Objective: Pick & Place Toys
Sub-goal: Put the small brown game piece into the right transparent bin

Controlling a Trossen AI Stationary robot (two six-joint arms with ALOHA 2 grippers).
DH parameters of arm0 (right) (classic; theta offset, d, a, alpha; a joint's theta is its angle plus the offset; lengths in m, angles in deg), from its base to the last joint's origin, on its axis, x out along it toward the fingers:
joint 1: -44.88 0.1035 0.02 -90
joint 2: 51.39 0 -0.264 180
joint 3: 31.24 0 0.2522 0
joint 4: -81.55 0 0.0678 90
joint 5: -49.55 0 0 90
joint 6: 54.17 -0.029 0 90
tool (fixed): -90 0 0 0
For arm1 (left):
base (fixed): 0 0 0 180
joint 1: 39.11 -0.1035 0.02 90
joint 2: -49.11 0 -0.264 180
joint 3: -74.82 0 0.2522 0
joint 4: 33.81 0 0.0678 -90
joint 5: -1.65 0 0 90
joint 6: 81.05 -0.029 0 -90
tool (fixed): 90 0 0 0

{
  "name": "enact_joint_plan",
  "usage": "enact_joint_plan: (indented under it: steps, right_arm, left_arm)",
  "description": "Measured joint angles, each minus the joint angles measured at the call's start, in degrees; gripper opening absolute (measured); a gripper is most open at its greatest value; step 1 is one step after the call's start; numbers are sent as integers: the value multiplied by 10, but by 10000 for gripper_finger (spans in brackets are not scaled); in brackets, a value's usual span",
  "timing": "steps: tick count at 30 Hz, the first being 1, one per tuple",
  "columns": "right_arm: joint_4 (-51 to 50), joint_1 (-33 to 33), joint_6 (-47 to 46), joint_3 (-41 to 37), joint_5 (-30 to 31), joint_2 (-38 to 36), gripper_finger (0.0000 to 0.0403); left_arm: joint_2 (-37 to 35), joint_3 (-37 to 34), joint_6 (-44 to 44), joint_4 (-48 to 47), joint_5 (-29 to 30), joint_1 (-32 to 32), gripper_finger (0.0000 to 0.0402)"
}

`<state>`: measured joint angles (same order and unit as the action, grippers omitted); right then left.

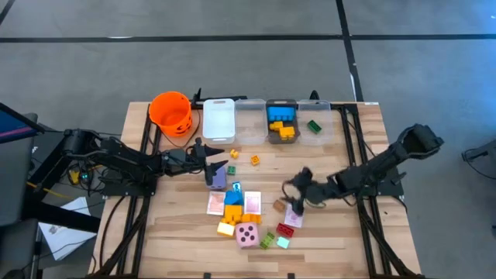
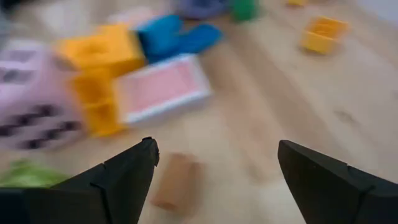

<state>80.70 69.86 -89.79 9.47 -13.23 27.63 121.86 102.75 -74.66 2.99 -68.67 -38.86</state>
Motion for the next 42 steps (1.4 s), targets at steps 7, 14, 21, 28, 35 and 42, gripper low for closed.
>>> enact_joint_plan:
  steps: [7,14,21,28,35,42]
  right_arm:
    - [5,24,-14,31,12,62,330]
    - [-82,22,-61,95,9,161,330]
    - [-209,23,-120,173,16,219,290]
    - [-313,23,-116,241,59,234,127]
    - [-519,17,-165,312,163,234,132]
    - [-886,-8,-480,368,295,233,132]
  left_arm:
    - [0,0,0,1,0,0,210]
    - [0,0,-1,21,0,0,210]
    - [0,0,-1,34,0,0,210]
    - [0,0,-1,37,0,0,210]
    - [0,0,-1,37,0,0,210]
    - [0,0,-1,37,0,0,210]
